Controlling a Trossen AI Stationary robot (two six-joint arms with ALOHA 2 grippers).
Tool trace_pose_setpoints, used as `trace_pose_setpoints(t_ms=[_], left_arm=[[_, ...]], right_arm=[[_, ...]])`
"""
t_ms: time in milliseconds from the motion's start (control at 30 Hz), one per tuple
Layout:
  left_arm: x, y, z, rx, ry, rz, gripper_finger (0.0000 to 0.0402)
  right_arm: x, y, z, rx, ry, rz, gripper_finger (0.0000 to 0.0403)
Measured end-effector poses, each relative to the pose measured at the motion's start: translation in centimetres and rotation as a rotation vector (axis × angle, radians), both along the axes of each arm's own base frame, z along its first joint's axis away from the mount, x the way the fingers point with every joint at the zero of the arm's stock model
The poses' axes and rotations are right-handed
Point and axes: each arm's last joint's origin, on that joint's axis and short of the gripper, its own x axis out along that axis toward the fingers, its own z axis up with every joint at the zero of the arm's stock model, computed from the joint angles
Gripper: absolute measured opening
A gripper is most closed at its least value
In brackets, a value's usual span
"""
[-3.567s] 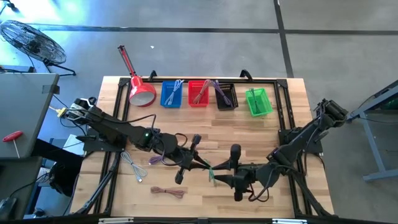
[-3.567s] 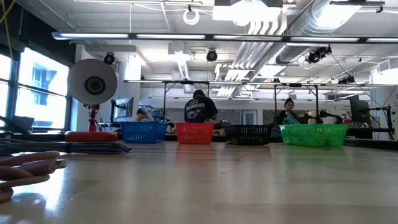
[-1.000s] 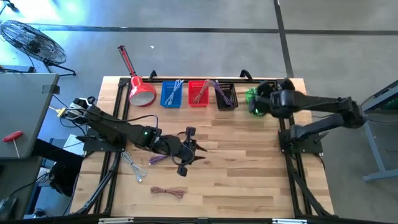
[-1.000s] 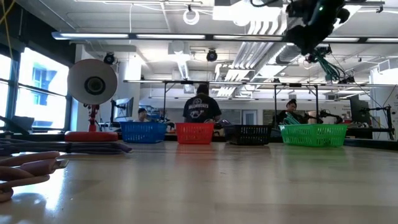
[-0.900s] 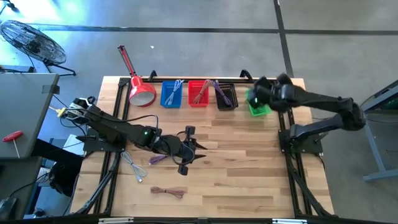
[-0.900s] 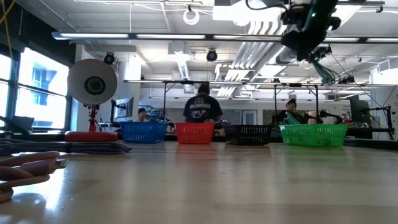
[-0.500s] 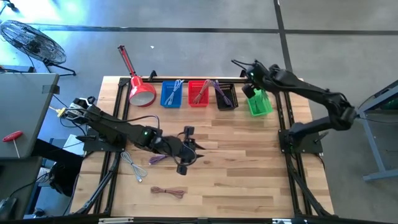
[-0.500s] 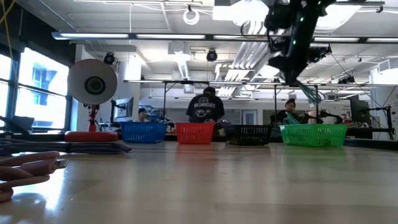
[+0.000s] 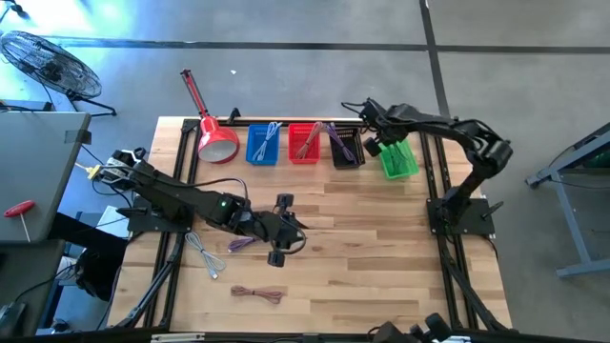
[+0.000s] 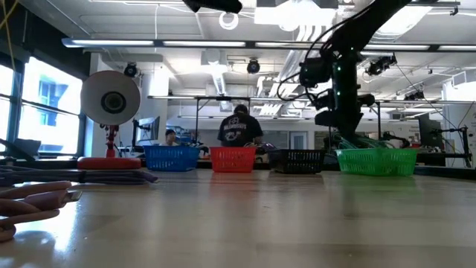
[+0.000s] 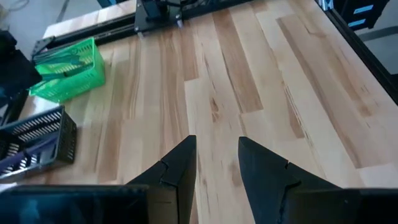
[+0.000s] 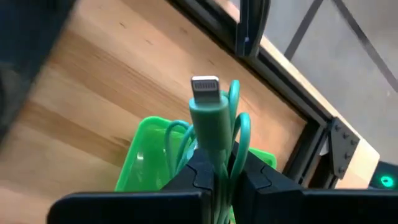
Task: Pick & Place USB Port
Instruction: Put the green charger cable into the green bin
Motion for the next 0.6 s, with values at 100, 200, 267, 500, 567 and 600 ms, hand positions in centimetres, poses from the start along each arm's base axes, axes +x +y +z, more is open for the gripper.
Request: trace_pose_setpoints(t_ms=[100, 200, 267, 500, 567, 600], left_arm=[[-0.1, 0.0, -0.1, -0.015, 0.015, 0.013, 0.0115], [-0.1, 0.0, -0.2, -0.029, 0.022, 0.024, 0.0115], [-0.1, 0.0, -0.2, -0.03, 0.025, 0.025, 0.0115], [-0.1, 0.0, -0.2, -0.049, 0.024, 0.037, 0.0115], [-0.1, 0.0, -0.2, -0.052, 0.024, 0.038, 0.0115], [-0.1, 0.0, -0.2, -0.053, 0.024, 0.037, 0.0115]], right_arm=[[-0.2, 0.0, -0.4, 0.02, 0.019, -0.025, 0.0013], [-0.3, 0.4, -0.3, 0.029, 0.041, -0.038, 0.0013], [-0.3, 0.9, 0.1, 0.028, 0.038, -0.037, 0.0013], [-0.5, 2.8, 2.6, -0.015, -0.033, -0.032, 0.0013], [-0.5, 3.3, 3.0, -0.024, -0.049, -0.038, 0.0013], [-0.3, 3.4, 3.0, -0.025, -0.051, -0.034, 0.0013]])
